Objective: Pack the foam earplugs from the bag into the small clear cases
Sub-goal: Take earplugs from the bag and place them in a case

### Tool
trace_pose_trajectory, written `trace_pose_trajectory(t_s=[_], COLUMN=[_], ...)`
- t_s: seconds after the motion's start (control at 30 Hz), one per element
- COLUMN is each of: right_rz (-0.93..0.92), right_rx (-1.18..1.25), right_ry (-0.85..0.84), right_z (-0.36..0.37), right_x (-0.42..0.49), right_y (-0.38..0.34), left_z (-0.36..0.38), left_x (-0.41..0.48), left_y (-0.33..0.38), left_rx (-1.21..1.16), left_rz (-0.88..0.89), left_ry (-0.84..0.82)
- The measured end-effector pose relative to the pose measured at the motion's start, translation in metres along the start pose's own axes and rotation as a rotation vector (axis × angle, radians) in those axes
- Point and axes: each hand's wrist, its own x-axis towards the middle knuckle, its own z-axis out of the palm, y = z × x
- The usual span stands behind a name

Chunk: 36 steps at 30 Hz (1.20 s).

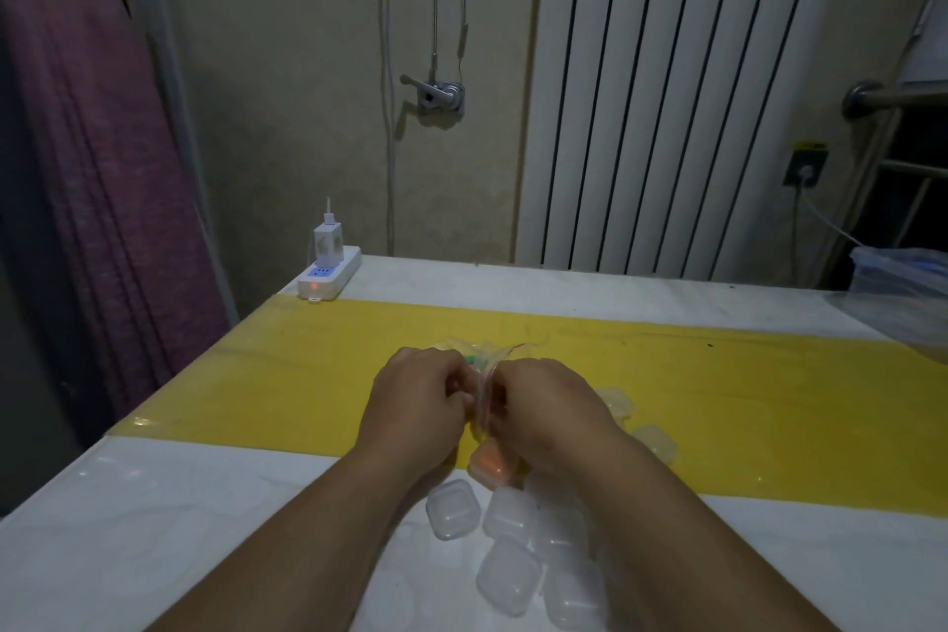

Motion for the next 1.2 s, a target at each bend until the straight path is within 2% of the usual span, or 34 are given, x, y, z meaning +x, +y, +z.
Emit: trace_pose_trajectory(t_s=[0.27, 0.57, 0.77, 0.87, 0.97, 1.03, 1.13, 1.2], right_rz=[0.116, 0.165, 0.175, 0.187, 0.218, 0.22, 0.202, 0.194], right_rx=[0.235, 0.25, 0.463, 0.623, 0.757, 0.835, 0.908, 0.949], right_ry=[0.068, 0.143, 0.302, 0.237, 0.182, 0.177, 0.179, 0.183], right_z=[-0.002, -0.006, -0.024, -0.036, -0.046, -0.05, -0.049, -0.043], right_x=[-0.003, -0.002, -0.009, -0.013, -0.019, -0.024, -0.034, -0.04], right_y=[0.003, 0.006, 0.012, 0.014, 0.013, 0.012, 0.013, 0.014], left_z=[-0.002, -0.003, -0.004, -0.003, -0.008, -0.013, -0.015, -0.014], left_x=[-0.001, -0.001, 0.0, -0.002, -0.004, -0.007, -0.011, -0.013], left_y=[0.001, 0.001, -0.001, 0.001, 0.011, 0.02, 0.033, 0.039], left_rx=[0.001, -0.026, 0.024, 0.102, 0.131, -0.069, -0.582, -0.751], left_rz=[-0.027, -0.056, -0.108, -0.089, -0.013, 0.061, 0.026, -0.008], left_ry=[0.017, 0.052, 0.102, 0.077, 0.211, 0.29, 0.103, -0.006])
